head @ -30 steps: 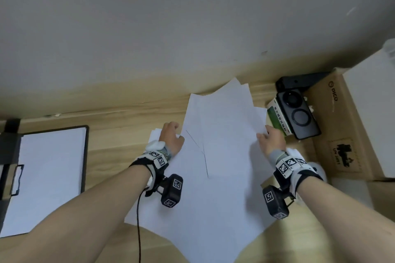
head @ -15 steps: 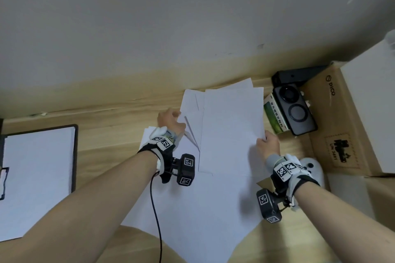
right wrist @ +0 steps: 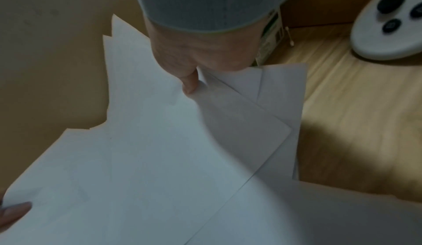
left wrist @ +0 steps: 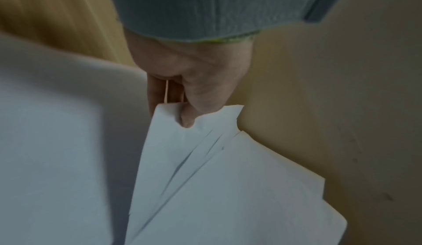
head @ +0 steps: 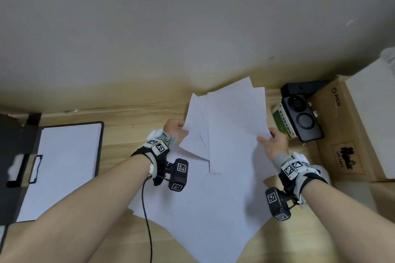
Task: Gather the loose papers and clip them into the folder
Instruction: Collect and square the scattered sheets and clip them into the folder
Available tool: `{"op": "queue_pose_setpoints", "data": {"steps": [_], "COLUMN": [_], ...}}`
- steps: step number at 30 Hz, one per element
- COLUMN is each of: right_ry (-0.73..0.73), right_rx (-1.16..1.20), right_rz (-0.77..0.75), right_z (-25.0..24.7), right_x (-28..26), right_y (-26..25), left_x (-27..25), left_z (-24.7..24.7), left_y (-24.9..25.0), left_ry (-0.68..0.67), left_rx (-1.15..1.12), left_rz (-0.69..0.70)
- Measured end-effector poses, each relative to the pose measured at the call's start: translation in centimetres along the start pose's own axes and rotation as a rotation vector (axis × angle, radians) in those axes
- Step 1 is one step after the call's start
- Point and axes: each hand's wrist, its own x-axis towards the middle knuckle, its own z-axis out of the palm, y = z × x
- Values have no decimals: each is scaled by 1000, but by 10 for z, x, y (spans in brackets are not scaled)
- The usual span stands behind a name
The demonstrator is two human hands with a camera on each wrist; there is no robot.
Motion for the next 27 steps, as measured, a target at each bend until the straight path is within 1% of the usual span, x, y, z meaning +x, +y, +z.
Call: {"op": "queue_pose_setpoints", "data": {"steps": [3,5,8,10,12,15,19,21,23,27], "right_ry": [4,3,17,37,37,31,26,-26,-114,-280], "right_rx": [31,104,191,186,181,203,269,304,304,207], "right_rz": [-63,-106,-181,-205,-244,-304,-296,-279,-244,-157], "right_z": [-2,-4,-2,0,3,6,9,12,17,49], "right_x": [-10,-13,-29,-32,-41,-57,-69,-80,-88,-114], "right_y": [-22,-39,-67,-82,-98,-126,-149,-159,-163,-143], "left_x": [-14,-17,-32,-40,-53,-70,-83,-93,-95,-102], "left_z": [-33,-54,-88,-104,-121,-143,-170,-186,-195,-203], "left_y": [-1,0,-3,-2,-1,7,16,17,16,-14], "left_ry": [12,29,137,198,209,210,216,197,128,-9], "left_rx": [61,75,62,53,17,-5,-29,-20,-7,74], "left_rz": [58,84,165,212,243,250,262,282,287,233]}}
